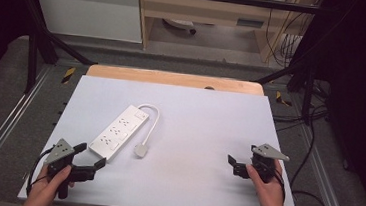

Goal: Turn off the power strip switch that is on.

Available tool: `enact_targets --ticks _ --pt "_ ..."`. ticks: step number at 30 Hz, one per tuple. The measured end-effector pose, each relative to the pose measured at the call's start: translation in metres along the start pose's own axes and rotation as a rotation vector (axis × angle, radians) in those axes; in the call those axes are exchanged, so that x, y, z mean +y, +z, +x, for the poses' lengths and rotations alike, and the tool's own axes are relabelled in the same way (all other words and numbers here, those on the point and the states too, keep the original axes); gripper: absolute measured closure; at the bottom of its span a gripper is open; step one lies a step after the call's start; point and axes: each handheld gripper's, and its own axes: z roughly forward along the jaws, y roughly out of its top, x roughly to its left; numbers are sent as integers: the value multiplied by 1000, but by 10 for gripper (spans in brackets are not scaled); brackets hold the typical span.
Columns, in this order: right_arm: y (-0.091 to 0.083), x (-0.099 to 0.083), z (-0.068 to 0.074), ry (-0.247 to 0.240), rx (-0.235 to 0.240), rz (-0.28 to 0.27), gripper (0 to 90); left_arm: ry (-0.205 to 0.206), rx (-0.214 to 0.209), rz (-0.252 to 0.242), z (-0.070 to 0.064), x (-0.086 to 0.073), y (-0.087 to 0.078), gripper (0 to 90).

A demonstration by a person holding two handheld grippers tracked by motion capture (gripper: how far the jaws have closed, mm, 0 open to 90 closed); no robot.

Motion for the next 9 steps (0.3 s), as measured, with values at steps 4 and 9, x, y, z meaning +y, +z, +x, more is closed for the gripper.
enact_targets --ticks 4,9 --pt "4 -4 -1 19 -14 45 25 -4 -3 30 0 -2 0 66" --pt "11 -9 -1 9 -45 130 27 -42 63 12 16 -2 -4 78"
